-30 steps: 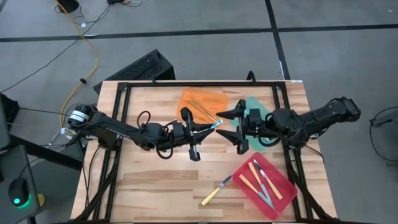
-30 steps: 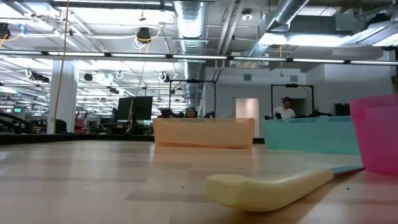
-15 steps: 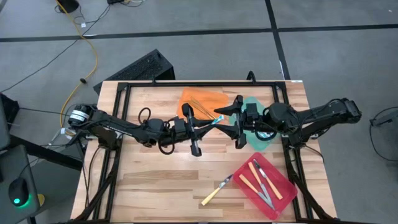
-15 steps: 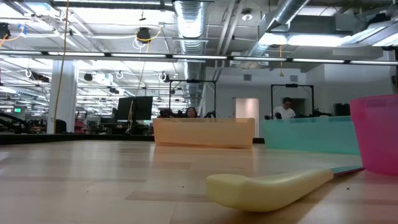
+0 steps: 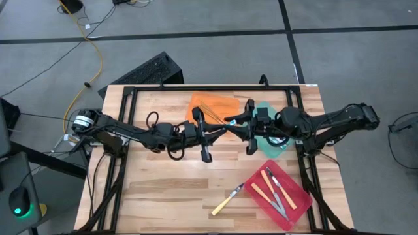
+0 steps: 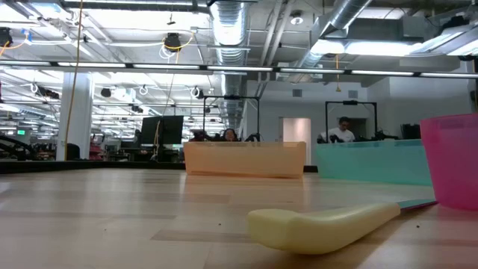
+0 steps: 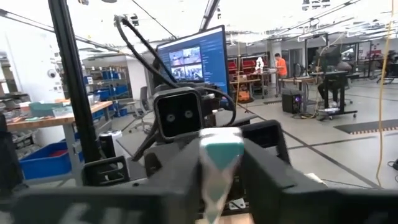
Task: Sort silverware by color (type)
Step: Put the white patterned knife into the blue bin
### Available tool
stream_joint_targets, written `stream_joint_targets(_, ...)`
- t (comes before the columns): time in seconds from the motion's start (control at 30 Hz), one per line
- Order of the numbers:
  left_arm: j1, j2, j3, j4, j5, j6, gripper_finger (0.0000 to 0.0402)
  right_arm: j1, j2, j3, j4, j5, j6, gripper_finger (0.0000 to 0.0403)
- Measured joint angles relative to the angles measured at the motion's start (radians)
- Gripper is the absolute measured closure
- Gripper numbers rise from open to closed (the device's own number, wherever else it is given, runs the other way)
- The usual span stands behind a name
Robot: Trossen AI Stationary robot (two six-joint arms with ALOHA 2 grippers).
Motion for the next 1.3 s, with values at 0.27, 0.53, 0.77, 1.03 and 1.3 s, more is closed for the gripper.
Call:
stream_joint_targets(0.27,0.000,0.000,0.000,-0.002,-0.004,-0.001,0.0381,0.001,-0.001,0.000,-0.019,-0.001,0.004,0.0351)
stream_joint_targets(0.53,0.000,0.000,0.000,-0.007,-0.050,-0.058,0.0323,0.000,0.000,0.000,-0.033,0.007,0.029,0.0351)
stream_joint_targets(0.77,-0.011,-0.007,0.000,-0.079,-0.109,-0.067,0.0232,-0.009,0.001,-0.001,-0.023,0.006,0.041,0.0351)
stream_joint_targets(1.03,-0.012,-0.103,0.002,-0.398,-0.230,-0.196,0.0202,-0.066,0.000,0.064,-0.099,0.001,0.047,0.0351)
stream_joint_targets(1.3,-0.015,-0.137,0.003,-0.670,-0.227,-0.344,0.0201,-0.149,0.001,0.107,-0.198,-0.045,0.054,0.0351)
